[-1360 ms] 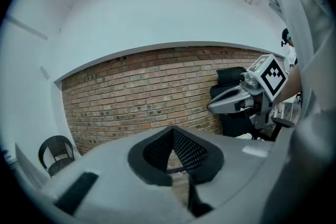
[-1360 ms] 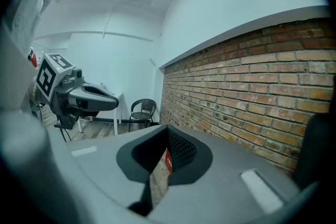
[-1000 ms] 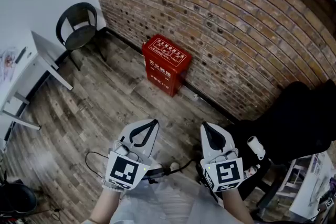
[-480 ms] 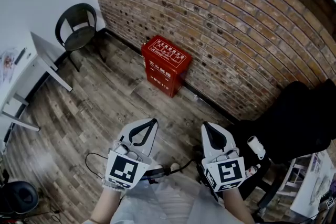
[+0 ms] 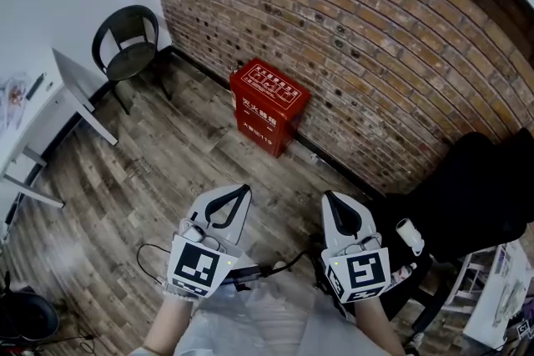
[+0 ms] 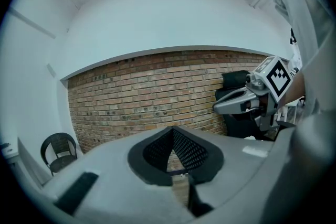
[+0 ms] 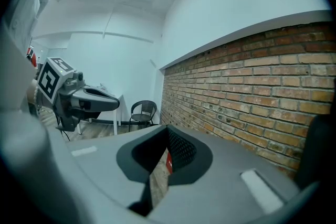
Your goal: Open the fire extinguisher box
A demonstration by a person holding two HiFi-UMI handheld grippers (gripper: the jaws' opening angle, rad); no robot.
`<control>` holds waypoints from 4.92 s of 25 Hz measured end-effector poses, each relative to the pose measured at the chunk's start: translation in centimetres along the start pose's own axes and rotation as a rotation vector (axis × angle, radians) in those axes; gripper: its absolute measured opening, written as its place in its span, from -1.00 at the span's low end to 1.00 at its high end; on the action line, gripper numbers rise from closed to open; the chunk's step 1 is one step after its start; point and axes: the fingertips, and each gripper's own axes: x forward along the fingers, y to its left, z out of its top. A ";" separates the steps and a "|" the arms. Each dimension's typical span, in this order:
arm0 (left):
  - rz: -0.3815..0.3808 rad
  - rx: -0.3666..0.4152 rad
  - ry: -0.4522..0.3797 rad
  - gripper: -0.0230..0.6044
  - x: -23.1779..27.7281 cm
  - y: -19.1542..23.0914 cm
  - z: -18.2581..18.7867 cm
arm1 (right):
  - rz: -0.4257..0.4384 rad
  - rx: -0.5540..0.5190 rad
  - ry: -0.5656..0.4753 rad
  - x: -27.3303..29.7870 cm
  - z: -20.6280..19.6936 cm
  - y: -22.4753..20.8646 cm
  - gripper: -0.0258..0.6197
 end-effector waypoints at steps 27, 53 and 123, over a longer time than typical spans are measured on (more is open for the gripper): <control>0.021 0.023 -0.034 -0.93 -2.3 1.5 -0.5 | -0.029 -0.013 -0.021 -0.3 0.3 2.3 -0.89; 0.053 0.018 0.020 -0.93 10.6 10.6 0.2 | 0.046 0.001 -0.025 15.1 2.8 -6.9 -0.89; -0.168 0.024 0.230 -0.93 37.9 23.2 -10.4 | 0.054 0.147 0.231 41.6 -8.4 -19.8 -0.89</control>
